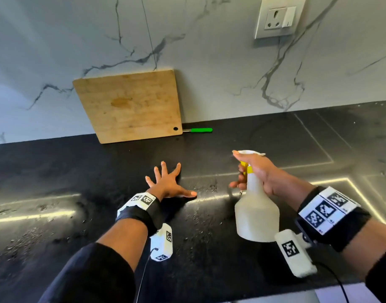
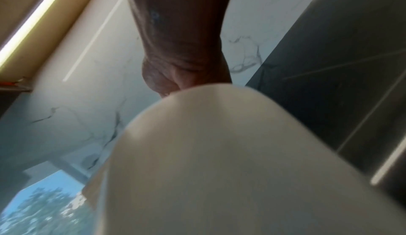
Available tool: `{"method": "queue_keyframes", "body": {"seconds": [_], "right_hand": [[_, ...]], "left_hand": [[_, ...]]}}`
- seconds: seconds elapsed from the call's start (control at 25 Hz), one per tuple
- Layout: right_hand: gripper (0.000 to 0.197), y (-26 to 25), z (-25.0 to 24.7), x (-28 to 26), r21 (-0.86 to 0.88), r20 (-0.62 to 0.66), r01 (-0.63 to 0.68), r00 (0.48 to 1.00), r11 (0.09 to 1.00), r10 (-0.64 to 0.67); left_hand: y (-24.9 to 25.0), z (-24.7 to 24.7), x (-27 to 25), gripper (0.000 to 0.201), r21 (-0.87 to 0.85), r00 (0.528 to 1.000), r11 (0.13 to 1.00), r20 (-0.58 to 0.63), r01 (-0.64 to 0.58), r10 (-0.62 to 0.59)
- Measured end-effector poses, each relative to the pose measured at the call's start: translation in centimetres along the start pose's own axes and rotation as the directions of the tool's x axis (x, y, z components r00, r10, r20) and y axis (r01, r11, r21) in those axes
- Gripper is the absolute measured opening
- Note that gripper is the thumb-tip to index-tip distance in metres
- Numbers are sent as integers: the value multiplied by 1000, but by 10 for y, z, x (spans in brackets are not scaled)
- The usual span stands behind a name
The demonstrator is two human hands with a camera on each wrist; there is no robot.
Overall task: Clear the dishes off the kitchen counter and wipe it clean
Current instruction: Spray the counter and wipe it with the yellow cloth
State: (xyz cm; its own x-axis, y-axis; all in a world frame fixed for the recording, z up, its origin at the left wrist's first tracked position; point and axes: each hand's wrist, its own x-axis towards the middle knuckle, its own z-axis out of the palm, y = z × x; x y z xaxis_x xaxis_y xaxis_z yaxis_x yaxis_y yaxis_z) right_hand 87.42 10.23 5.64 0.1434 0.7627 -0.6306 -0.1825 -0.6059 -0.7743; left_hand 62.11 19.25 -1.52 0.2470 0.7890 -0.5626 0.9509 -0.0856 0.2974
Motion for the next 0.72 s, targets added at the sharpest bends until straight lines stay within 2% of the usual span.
{"method": "queue_keyframes", "body": {"seconds": [0.12,0.2,0.32,0.4,0.6,0.72], "right_hand": [[45,-19,-51,20,6,-34,-17,999,1000,17],[38,-35,-76,30,15,-50,-4,999,1000,5],[26,-59,-109,47,99,-183,77,981,992,-58],[34,-71,-135,49,114,-168,56,985,992,-36],[22,-56,-184,39,233,-272,122,961,965,-56],[32,-28,-188,18,187,-173,8,985,982,25]], "left_hand": [[49,8,20,129,-13,995,998,72,-68,69],[73,16,28,132,11,993,998,106,-54,53],[78,18,35,133,38,992,999,125,-2,-3],[77,17,36,133,41,993,999,121,-11,6],[78,19,34,133,32,992,999,122,3,-7],[79,21,36,134,28,994,1000,105,3,-6]]}}
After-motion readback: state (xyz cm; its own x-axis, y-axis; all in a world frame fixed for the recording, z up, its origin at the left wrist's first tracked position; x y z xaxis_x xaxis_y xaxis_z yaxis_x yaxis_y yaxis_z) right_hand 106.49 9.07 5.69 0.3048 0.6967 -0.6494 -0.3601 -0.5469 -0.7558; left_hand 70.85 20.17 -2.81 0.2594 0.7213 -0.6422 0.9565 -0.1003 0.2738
